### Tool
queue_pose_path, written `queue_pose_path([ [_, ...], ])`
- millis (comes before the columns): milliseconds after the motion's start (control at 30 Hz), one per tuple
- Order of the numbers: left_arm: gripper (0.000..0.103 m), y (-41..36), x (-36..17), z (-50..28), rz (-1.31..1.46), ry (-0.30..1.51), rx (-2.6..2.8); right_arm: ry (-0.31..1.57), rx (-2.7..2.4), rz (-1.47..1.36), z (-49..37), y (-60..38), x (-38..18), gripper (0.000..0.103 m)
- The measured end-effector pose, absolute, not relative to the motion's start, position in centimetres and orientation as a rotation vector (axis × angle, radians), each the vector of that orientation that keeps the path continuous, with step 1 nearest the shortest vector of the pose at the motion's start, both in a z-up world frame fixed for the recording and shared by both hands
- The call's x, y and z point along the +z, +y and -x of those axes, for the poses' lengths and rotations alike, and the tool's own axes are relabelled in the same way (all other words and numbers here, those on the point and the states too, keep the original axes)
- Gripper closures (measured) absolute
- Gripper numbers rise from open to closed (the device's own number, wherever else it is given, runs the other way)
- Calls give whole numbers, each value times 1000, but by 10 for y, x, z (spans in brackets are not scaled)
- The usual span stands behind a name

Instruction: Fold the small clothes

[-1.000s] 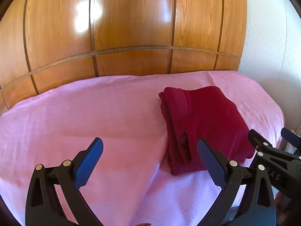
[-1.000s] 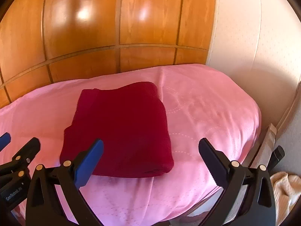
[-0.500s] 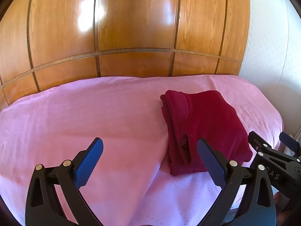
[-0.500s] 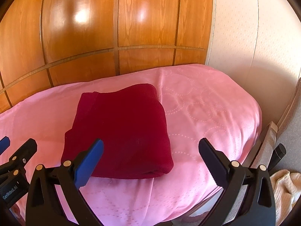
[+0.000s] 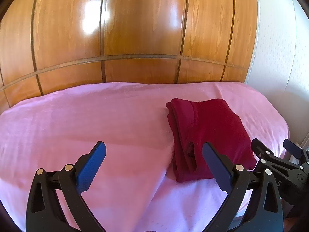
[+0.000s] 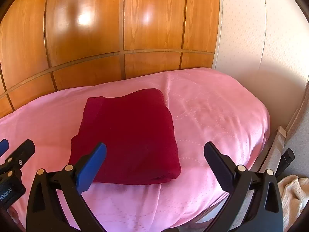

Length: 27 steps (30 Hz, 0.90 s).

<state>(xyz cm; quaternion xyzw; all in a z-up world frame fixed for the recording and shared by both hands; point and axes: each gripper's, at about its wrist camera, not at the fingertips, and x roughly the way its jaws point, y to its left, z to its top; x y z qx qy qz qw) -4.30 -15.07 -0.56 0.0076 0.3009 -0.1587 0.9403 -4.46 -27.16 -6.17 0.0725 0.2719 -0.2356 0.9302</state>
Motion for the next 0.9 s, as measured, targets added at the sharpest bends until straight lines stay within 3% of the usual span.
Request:
queue_pose_path([
  [600,4,-152,-1,47,-23,594,-321,592,-464,-178,36,-274,-74,2],
  [900,4,-146,-11,34,21,667,-298,608,-459,-196,34,-277,-79,2],
])
